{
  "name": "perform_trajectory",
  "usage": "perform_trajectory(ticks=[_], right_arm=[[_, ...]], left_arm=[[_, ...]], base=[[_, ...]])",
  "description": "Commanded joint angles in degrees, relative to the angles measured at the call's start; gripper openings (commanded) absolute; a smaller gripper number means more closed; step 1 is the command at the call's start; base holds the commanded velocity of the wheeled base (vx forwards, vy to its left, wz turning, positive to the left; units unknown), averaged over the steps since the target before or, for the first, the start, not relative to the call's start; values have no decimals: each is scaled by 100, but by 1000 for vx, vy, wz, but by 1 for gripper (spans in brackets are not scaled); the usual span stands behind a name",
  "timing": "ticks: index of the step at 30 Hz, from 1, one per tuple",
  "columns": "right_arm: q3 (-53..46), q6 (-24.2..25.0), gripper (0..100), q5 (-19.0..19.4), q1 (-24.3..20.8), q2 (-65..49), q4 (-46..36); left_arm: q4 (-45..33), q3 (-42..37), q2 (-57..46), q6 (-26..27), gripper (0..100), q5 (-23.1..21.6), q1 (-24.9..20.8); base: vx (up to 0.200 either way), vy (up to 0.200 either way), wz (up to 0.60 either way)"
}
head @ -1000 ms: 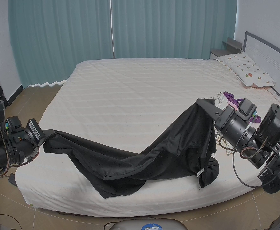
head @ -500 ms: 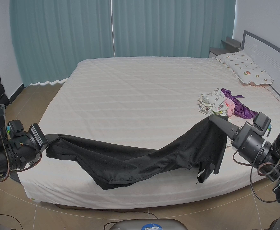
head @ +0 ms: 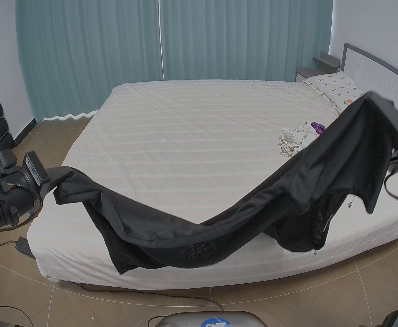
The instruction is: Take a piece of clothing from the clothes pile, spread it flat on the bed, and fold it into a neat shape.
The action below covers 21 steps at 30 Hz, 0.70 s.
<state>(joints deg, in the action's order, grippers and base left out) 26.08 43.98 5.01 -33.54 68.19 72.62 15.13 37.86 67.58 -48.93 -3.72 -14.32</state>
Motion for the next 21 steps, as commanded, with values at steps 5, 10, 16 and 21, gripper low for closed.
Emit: perform_trajectory(ticks=[5, 10, 16, 21], right_arm=[[1532, 365, 0, 290, 1192, 1539, -538], [1866, 348, 0, 316, 1464, 2383, -530], [2578, 304, 0, 308, 1666, 3402, -486], [2798, 260, 0, 308, 1657, 3789, -283]], left_arm=[[-159, 538, 668, -301, 0, 47, 17], [-89, 573, 1266, -310, 0, 47, 26], [-89, 951, 2075, -424, 0, 47, 88], [-80, 1250, 2514, -538, 0, 38, 114]], base=[[0, 0, 0], [0, 0, 0], [100, 0, 0], [200, 0, 0]])
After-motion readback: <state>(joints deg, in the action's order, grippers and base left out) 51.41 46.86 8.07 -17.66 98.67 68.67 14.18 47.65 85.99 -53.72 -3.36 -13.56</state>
